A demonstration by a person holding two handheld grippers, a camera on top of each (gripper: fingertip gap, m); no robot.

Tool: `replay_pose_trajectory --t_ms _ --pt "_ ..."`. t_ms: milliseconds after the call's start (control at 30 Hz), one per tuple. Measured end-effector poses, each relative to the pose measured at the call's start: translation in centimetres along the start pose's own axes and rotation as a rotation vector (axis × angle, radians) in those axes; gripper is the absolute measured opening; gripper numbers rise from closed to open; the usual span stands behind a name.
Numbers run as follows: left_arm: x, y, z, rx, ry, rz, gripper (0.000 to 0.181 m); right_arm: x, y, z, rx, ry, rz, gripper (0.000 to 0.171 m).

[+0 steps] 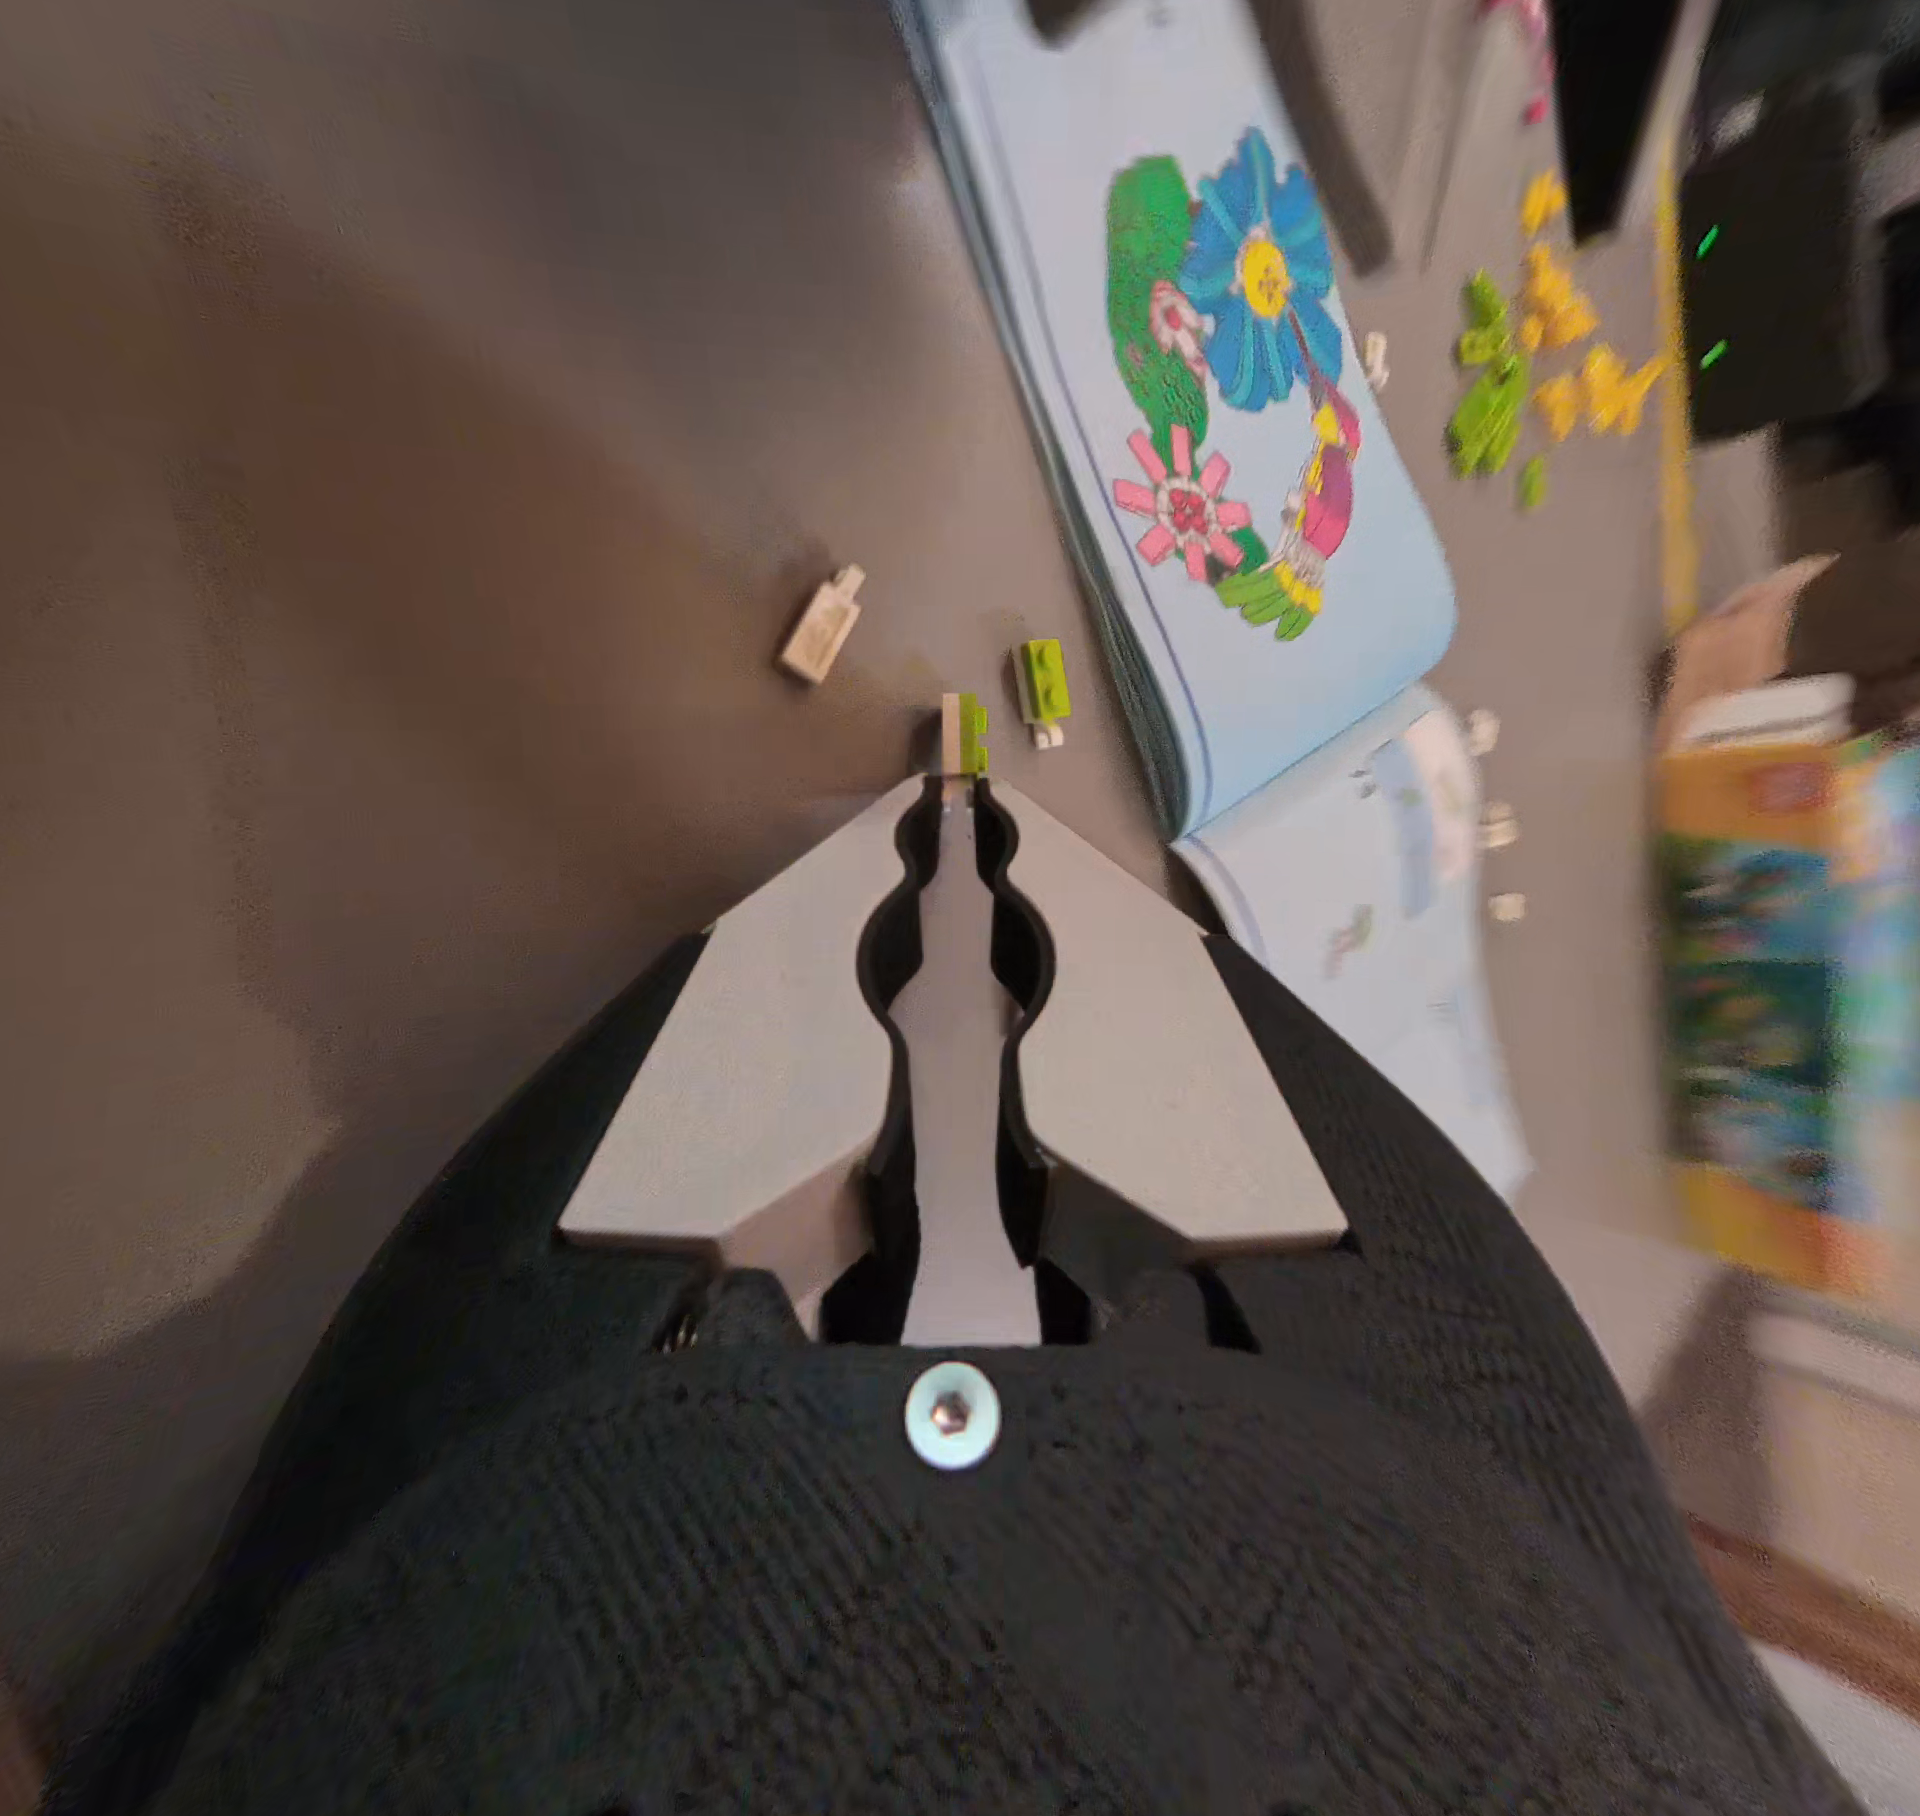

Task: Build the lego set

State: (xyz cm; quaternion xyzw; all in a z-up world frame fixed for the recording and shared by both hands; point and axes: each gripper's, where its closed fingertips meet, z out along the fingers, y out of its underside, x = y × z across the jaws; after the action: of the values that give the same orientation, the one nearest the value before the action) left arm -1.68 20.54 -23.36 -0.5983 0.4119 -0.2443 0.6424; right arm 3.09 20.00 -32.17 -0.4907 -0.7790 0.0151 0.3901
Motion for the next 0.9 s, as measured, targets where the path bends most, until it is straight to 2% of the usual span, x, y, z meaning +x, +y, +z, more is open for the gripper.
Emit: replay_pose_trajectory --t_ms 100,200,333,433,533,600,733,900 --pt "0.0 0.0 0.0 0.001 -0.002 -0.002 0.029 -0.3 0.4 -0.2 -0.120 0.079 -0.297 0.004" --pt "0.0 0.0 0.0 -0.001 -0.001 -0.004 0.029 -0.5 0.4 -0.4 -0.160 0.114 -0.444 0.004" --pt "0.0 0.0 0.0 -0.001 -0.001 -0.002 0.029 -0.8 0.5 -0.9 -0.169 0.115 -0.495 0.008" --pt "-0.1 0.0 0.0 0.000 -0.002 -0.005 0.029 -0.7 0.9 -1.5 -0.186 0.098 -0.444 0.016" --pt "-0.1 0.0 0.0 0.000 -0.002 -0.006 0.028 -0.5 1.4 -1.9 -0.156 0.053 -0.265 0.021" --pt "0.0 0.0 0.0 -0.001 0.000 -0.007 0.028 -0.1 1.1 -1.9 -0.065 0.015 -0.030 0.021" --pt "0.0 0.0 0.0 -0.001 0.001 -0.006 0.028 0.2 0.2 -1.6 0.139 -0.185 0.522 0.017" --pt "0.0 0.1 0.1 -0.003 0.005 -0.009 0.028 0.2 0.7 -1.1 0.257 -0.399 0.944 0.010"
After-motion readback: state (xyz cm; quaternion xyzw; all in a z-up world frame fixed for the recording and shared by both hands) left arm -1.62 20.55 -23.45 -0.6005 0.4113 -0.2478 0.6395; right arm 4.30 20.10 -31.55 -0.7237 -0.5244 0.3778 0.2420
